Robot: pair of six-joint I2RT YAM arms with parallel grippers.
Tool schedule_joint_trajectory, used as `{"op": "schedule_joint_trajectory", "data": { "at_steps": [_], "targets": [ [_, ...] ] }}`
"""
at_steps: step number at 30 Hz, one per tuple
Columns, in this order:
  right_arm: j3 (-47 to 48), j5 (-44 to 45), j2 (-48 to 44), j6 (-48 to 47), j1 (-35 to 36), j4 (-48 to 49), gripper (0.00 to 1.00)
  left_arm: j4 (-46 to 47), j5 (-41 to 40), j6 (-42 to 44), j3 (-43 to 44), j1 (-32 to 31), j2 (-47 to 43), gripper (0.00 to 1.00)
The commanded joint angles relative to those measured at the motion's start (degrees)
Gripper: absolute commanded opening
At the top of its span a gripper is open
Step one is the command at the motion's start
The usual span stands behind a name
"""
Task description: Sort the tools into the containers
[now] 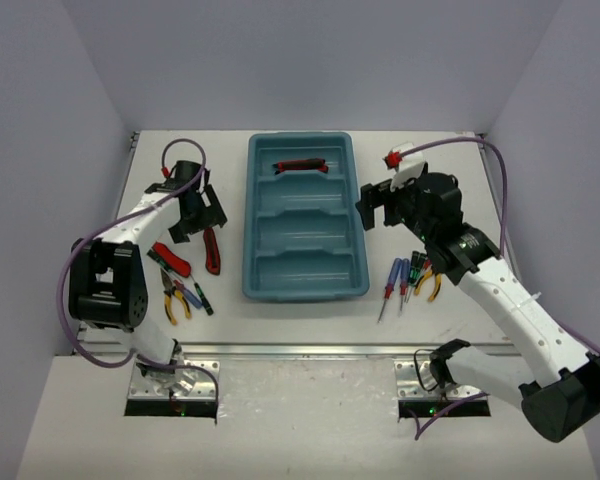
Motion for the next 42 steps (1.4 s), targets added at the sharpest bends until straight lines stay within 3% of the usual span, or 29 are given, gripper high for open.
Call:
{"op": "schedule_joint_trajectory", "data": {
  "at_steps": [1, 7, 13, 19, 20, 22, 29, 32, 35, 37, 39, 42],
  "targets": [
    [-5.6, -3.5, -4.9, 5.1, 0.2, 2.1, 0.99, 1.2, 2.7, -0.9, 2.2, 0.0, 3.4, 0.84],
    [-6.9, -7.1, -6.9, 6.0, 0.2, 3.4, 0.99, 3.2, 3.2, -1.6, 1.8, 0.1, 9.1, 0.63],
    [-7.6, -7.9, -8.2, 5.5, 0.2, 3.9, 0.99, 3.2, 1.3, -1.7, 1.6, 0.1, 13.2, 0.54],
    [-8.3, -8.0, -9.1, 5.8, 0.2, 4.9, 0.99, 3.6, 0.0, -1.7, 0.8, 0.0, 15.9, 0.52],
    [-8.4, -7.9, -9.1, 5.9, 0.2, 4.9, 0.99, 3.6, 0.0, -1.7, 0.6, -0.1, 16.1, 0.47],
    [-8.7, -7.6, -9.1, 5.9, 0.2, 5.2, 0.99, 3.6, -0.3, -1.4, 0.7, -0.5, 16.1, 0.25],
    [-8.8, -6.9, -9.7, 5.8, 0.2, 5.3, 0.99, -0.4, -8.0, -1.3, 6.5, -1.5, 8.9, 0.03],
    [-8.9, -6.2, -9.9, 5.6, 0.2, 5.4, 0.99, -2.0, -13.8, -0.6, 11.7, -3.5, 4.3, 0.0],
    [-9.0, -5.5, -10.5, 5.5, 0.1, 5.6, 0.99, 0.6, -21.8, 3.6, 18.4, -8.3, 1.7, 0.0],
    [-9.2, -5.4, -10.9, 5.6, 0.2, 5.8, 0.99, 7.7, -23.2, 11.8, 22.5, -12.6, 1.1, 0.0],
    [-9.4, -4.1, -11.2, 5.9, 0.2, 6.0, 0.99, 20.6, -18.7, 20.4, 23.8, -15.2, 1.4, 0.0],
    [-9.5, -2.4, -12.5, 7.8, 0.1, 5.8, 0.99, 31.9, -14.5, 32.2, 24.7, -18.1, 4.3, 0.0]
  ]
}}
